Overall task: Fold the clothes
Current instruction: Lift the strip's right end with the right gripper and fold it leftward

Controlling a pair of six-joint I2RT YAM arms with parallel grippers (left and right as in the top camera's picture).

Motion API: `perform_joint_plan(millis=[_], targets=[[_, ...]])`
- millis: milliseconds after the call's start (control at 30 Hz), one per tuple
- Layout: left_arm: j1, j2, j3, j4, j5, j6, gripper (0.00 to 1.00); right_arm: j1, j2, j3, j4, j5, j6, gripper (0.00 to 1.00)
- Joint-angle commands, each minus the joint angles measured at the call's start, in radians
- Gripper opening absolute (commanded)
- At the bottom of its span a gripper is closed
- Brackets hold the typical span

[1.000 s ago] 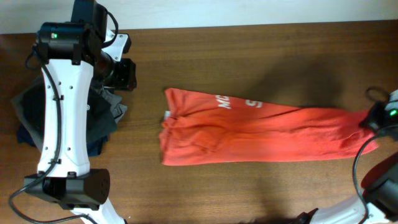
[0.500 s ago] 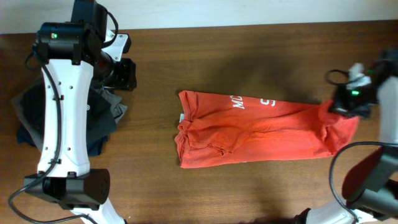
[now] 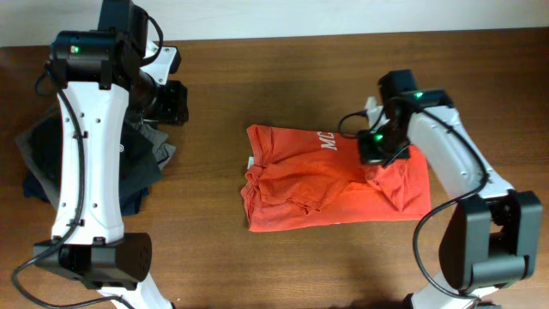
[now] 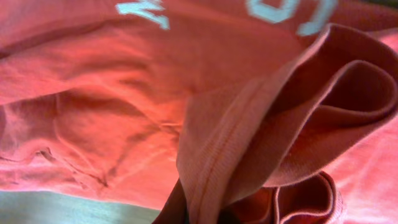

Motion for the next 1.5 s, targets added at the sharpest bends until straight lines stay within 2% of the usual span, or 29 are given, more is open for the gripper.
perform_joint_plan(millis=[0,67,100,133,167,533,567,600,633,800,967,1200,1333,1467], targets=[[0.001,0.005,-0.002,-0.001,0.003,-0.003,0.56,0.059,0.01,-0.033,0.021,0.005,0.061,0.04],[0.001,0.005,-0.002,0.0,0.003,-0.003,0.56,0.082,0.014,-0.033,0.023,0.002,0.061,0.07],[0.001,0.005,-0.002,0.002,0.003,-0.003,0.56,0.096,0.014,-0.032,0.023,0.002,0.061,0.25],[0.001,0.005,-0.002,0.002,0.003,-0.003,0.56,0.101,0.013,-0.032,0.024,-0.002,0.061,0.35],[0.001,0.005,-0.002,0.002,0.003,-0.003,0.56,0.104,0.013,-0.032,0.024,-0.012,0.061,0.39],[0.001,0.005,-0.002,0.003,0.003,-0.003,0.57,0.028,-0.045,-0.032,0.022,-0.046,0.028,0.4],[0.001,0.005,-0.002,0.003,0.003,-0.003,0.57,0.0,-0.045,-0.032,0.024,-0.043,0.028,0.32],[0.001,0.005,-0.002,0.005,0.003,-0.003,0.57,-0.028,-0.042,-0.033,0.027,-0.043,0.027,0.13],[0.001,0.005,-0.002,0.007,0.003,-0.003,0.57,-0.061,-0.035,-0.033,0.029,-0.043,0.028,0.04],[0.001,0.005,-0.002,0.014,0.003,-0.003,0.57,-0.168,0.005,-0.053,0.03,-0.044,0.027,0.04],[0.001,0.005,-0.002,0.022,0.003,-0.003,0.58,-0.186,0.045,-0.15,0.082,-0.051,0.027,0.04],[0.001,0.005,-0.002,0.021,0.003,-0.003,0.61,-0.122,0.048,-0.26,0.137,-0.159,0.026,0.04],[0.001,0.005,-0.002,0.021,0.003,-0.003,0.61,-0.038,0.044,-0.262,0.086,-0.328,-0.105,0.04],[0.001,0.005,-0.002,0.02,0.003,-0.003,0.62,0.036,0.016,-0.261,0.041,-0.365,-0.163,0.04]])
